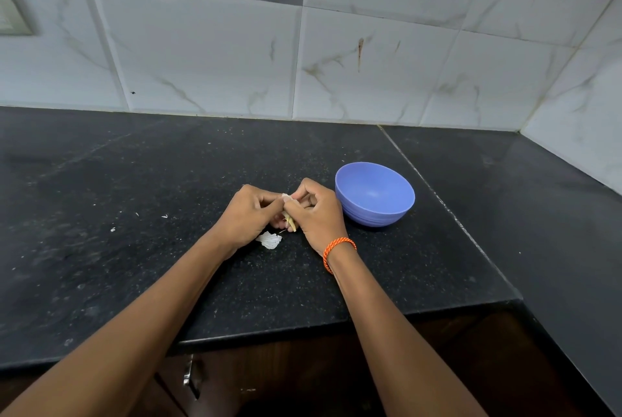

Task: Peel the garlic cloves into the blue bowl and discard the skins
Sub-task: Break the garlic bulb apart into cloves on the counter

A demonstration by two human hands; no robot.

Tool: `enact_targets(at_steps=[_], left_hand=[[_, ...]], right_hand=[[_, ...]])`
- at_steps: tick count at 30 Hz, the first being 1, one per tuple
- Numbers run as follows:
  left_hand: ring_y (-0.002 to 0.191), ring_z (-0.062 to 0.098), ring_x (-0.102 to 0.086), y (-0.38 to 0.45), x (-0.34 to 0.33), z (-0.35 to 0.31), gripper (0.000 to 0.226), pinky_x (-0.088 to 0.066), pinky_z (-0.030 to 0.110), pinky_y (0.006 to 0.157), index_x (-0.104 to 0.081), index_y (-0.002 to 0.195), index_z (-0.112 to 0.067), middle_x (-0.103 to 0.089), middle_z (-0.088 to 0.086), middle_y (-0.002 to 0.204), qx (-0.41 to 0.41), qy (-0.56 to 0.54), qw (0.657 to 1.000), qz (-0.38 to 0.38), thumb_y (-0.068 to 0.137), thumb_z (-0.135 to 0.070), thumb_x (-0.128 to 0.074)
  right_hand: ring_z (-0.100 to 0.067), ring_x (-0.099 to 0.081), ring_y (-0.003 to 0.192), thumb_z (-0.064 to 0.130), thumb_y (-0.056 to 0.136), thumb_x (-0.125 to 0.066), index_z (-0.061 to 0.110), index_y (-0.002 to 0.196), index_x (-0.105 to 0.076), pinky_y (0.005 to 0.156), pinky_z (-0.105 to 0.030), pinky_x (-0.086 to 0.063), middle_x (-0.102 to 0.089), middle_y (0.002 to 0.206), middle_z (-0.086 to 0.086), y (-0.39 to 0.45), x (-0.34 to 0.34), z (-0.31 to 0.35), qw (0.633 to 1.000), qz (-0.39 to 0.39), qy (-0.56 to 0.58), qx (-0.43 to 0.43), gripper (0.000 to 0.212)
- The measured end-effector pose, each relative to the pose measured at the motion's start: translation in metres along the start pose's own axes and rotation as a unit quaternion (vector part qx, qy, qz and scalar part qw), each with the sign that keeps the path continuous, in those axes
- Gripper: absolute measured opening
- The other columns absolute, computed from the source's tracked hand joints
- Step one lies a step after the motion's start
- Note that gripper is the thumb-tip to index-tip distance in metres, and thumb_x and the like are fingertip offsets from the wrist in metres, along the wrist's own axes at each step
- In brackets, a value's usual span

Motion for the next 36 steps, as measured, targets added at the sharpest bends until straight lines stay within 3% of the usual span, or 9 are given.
enact_targets(at_steps=[8, 13, 18, 24, 30, 36], left_hand=[[0.075, 0.016, -0.074, 0.000, 0.002, -0.002, 0.033, -0.061, 0.024, 0.076, -0.085, 0.095, -0.005, -0.081, 0.011, 0.083, 0.002, 0.005, 1.000, -0.003, 0.110, -0.021, -0.062], [0.086, 0.017, -0.077, -0.001, 0.006, 0.000, 0.029, -0.063, 0.025, 0.080, -0.083, 0.110, -0.002, -0.083, 0.008, 0.096, -0.001, -0.040, 0.999, -0.004, 0.109, -0.024, -0.063], [0.079, 0.019, -0.074, 0.000, 0.008, 0.006, 0.025, -0.063, 0.029, 0.083, -0.085, 0.107, -0.011, -0.082, 0.011, 0.089, 0.003, -0.024, 1.000, -0.015, 0.107, -0.028, -0.066], [0.075, 0.010, -0.071, 0.003, 0.004, 0.003, 0.030, -0.057, 0.024, 0.078, -0.086, 0.092, -0.020, -0.081, 0.002, 0.082, -0.008, 0.037, 0.999, -0.004, 0.110, -0.019, -0.062], [0.079, 0.020, -0.074, 0.008, 0.004, 0.008, 0.034, -0.062, 0.037, 0.085, -0.086, 0.092, -0.017, -0.082, 0.005, 0.082, -0.002, 0.055, 0.998, -0.004, 0.112, -0.022, -0.059], [0.080, 0.022, -0.072, 0.009, 0.009, 0.010, 0.037, -0.061, 0.030, 0.080, -0.083, 0.098, -0.002, -0.081, 0.009, 0.087, 0.008, -0.008, 1.000, 0.008, 0.111, -0.026, -0.059]], right_hand=[[-0.033, -0.076, 0.075, 0.016, 0.095, -0.076, 0.006, 0.089, -0.066, 0.074, -0.055, -0.066, -0.075, 0.077, -0.015, 0.001, 0.002, -0.004, 0.999, 0.026, 0.038, -0.026, 0.016], [-0.029, -0.079, 0.090, 0.008, 0.097, -0.077, -0.001, 0.107, -0.073, 0.081, -0.039, -0.066, -0.079, 0.097, -0.020, -0.002, 0.009, -0.002, 0.984, 0.066, 0.158, -0.055, 0.014], [-0.028, -0.077, 0.077, 0.012, 0.093, -0.082, 0.004, 0.103, -0.076, 0.080, -0.044, -0.066, -0.079, 0.085, -0.018, -0.001, 0.007, -0.004, 0.989, 0.035, 0.131, -0.062, 0.014], [-0.018, -0.076, 0.073, 0.018, 0.086, -0.080, 0.014, 0.083, -0.070, 0.072, -0.044, -0.066, -0.076, 0.074, -0.002, 0.003, -0.004, -0.003, 0.999, -0.026, -0.013, -0.024, 0.011], [-0.013, -0.073, 0.066, 0.016, 0.088, -0.077, 0.013, 0.081, -0.068, 0.068, -0.039, -0.064, -0.074, 0.067, 0.000, 0.004, -0.007, -0.001, 0.998, -0.036, -0.047, -0.025, 0.012], [-0.021, -0.067, 0.053, -0.001, 0.096, -0.064, 0.006, 0.088, -0.069, 0.055, -0.033, -0.056, -0.072, 0.067, -0.016, 0.004, 0.000, -0.002, 0.999, -0.012, 0.001, -0.033, 0.012]])
Point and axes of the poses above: each hand's wrist, its own y-axis towards the middle knuckle, its own x-axis out of the back of the hand, z = x × y, the point moved 3 cm from there along y, towards the middle knuckle
